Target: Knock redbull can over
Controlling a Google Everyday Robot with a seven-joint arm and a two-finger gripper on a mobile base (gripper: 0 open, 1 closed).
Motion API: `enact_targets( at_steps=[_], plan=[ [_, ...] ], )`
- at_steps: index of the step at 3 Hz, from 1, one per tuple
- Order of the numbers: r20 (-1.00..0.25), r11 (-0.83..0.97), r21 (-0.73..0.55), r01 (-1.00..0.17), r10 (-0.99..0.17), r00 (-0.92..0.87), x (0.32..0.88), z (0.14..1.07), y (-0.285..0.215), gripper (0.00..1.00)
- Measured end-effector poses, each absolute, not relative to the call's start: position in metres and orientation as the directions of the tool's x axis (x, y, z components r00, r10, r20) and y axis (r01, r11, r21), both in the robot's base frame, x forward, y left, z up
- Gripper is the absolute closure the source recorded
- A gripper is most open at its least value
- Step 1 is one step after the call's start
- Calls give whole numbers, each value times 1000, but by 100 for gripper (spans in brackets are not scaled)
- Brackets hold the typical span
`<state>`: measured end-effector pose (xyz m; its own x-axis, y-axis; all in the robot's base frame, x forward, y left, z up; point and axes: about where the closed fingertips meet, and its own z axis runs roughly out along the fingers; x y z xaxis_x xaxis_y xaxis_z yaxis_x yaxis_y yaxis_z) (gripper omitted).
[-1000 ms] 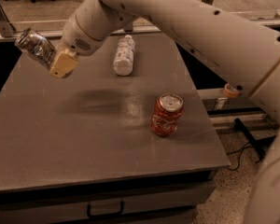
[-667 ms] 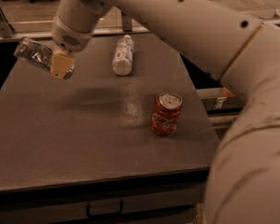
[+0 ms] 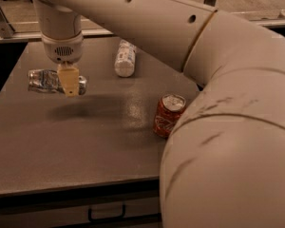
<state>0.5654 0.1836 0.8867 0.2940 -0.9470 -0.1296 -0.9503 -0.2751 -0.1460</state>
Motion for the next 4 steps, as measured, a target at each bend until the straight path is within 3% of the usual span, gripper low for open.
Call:
enact_targets(
  at_steps=[1, 2, 4],
  plan=[
    [7, -292, -110, -950, -956, 293, 556, 881, 161, 83],
    [66, -299, -93, -950, -954, 293, 550, 876, 157, 61],
    [98, -321, -41, -946, -944, 316, 536, 855, 177, 13]
  ],
)
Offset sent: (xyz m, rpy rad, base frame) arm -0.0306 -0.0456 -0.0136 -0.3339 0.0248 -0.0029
